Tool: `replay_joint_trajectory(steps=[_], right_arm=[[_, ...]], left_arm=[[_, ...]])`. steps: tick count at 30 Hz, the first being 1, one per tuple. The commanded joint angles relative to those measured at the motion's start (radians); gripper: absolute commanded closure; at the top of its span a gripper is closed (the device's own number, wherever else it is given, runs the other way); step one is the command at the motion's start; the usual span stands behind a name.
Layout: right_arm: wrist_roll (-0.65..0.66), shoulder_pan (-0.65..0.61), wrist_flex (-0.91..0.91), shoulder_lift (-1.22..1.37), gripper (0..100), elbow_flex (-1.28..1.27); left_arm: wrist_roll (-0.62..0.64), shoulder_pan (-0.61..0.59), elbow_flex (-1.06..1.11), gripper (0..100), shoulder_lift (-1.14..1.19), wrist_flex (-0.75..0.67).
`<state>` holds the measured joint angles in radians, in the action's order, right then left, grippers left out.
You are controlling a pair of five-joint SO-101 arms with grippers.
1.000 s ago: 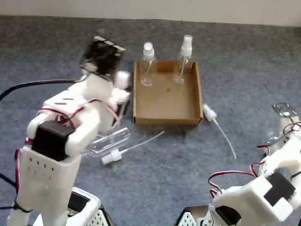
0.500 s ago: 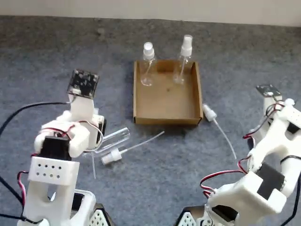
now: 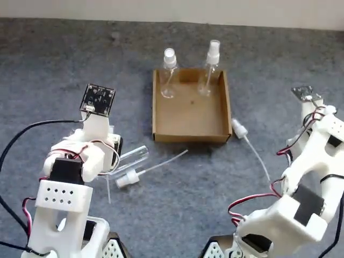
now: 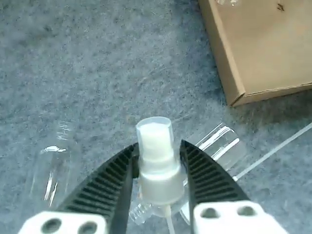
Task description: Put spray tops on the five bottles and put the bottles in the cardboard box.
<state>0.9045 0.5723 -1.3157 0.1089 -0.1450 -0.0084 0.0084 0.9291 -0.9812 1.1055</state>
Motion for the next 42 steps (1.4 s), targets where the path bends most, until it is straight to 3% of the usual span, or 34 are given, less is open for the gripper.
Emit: replay_joint_trajectory(steps=[1, 11, 19, 24, 28, 33, 37, 42], right_arm=[[0.018, 0.027, 0.012, 0.062, 69.3, 0.061], [0.015, 0.084, 0.007, 0.246, 70.2, 0.228], [0.014, 0.084, 0.002, 0.260, 94.1, 0.232], [-0.055, 0.035, -0.193, 0.159, 99.5, 0.354], [-0.178, -0.085, -0.300, -0.008, 99.5, 0.450], [-0.354, -0.312, -0.300, -0.265, 99.5, 0.395], [-0.470, -0.567, -0.182, -0.481, 99.5, 0.174], [-0.588, -0.840, 0.116, -0.742, 99.5, -0.246]], left_arm=[[-0.005, -0.007, -0.005, 99, -0.018, -0.021], [-0.005, -0.007, -0.005, 99, -0.013, -0.021], [-0.005, -0.007, -0.005, 99, -0.013, -0.021], [-0.003, -0.007, -0.007, 99, -0.016, -0.021], [0.041, -0.013, -0.013, 99, -0.016, -0.023], [0.044, -0.015, -0.031, 99, -0.018, -0.035], [0.064, -0.015, -0.088, 99, -0.018, -0.035], [0.215, -0.065, -0.203, 99, -0.018, -0.034]])
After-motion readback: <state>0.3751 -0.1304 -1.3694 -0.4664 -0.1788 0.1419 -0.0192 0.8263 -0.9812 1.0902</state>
